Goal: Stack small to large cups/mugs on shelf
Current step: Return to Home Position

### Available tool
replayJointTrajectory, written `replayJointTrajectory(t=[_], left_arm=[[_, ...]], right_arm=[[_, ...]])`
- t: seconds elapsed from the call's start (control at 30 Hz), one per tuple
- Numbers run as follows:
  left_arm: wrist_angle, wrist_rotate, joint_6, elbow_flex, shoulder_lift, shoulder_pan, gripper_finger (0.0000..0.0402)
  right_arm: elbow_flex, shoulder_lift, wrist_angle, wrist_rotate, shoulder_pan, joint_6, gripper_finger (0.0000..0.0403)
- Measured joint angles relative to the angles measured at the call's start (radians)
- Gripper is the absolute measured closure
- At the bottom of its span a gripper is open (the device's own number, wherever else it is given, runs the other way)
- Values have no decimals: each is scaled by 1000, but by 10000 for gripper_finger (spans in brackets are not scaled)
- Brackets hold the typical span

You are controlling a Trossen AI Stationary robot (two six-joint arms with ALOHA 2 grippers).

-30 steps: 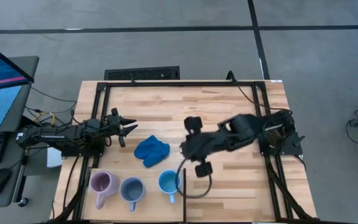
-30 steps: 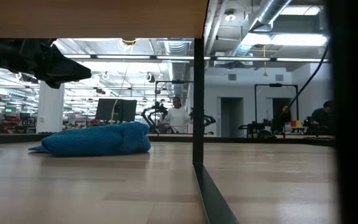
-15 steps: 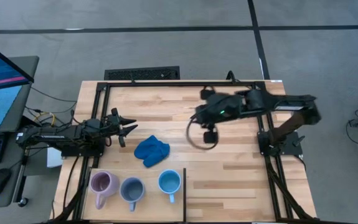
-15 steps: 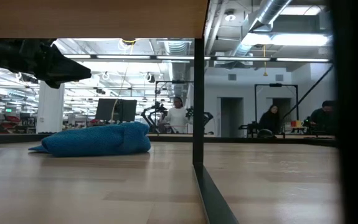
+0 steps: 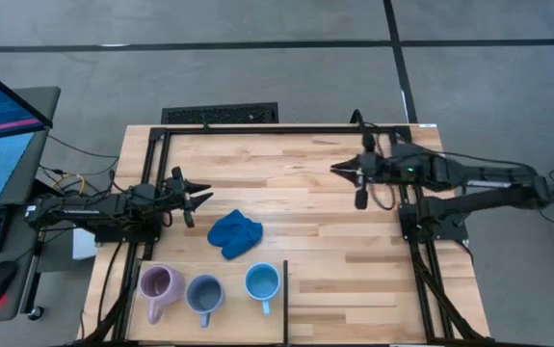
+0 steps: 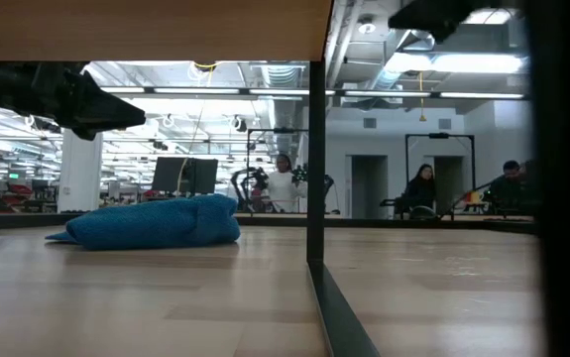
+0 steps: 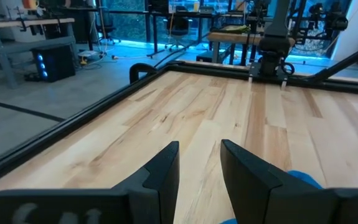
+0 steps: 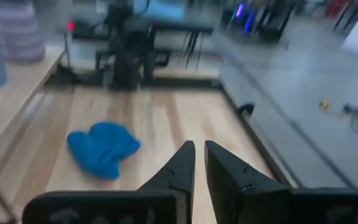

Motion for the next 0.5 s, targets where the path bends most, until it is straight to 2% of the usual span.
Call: replayJointTrajectory(t=[0.2,0.37,0.5], left_arm=[[0,0,28,0,0,0,294],[1,-1,28,0,0,0,294],[2,-50,28,0,0,0,294]], right_arm=[[-320,-185,374,-83,-110,-7,345],[-483,-226,531,-103,-250,41,345],[-558,-224,631,-228,-370,67,345]])
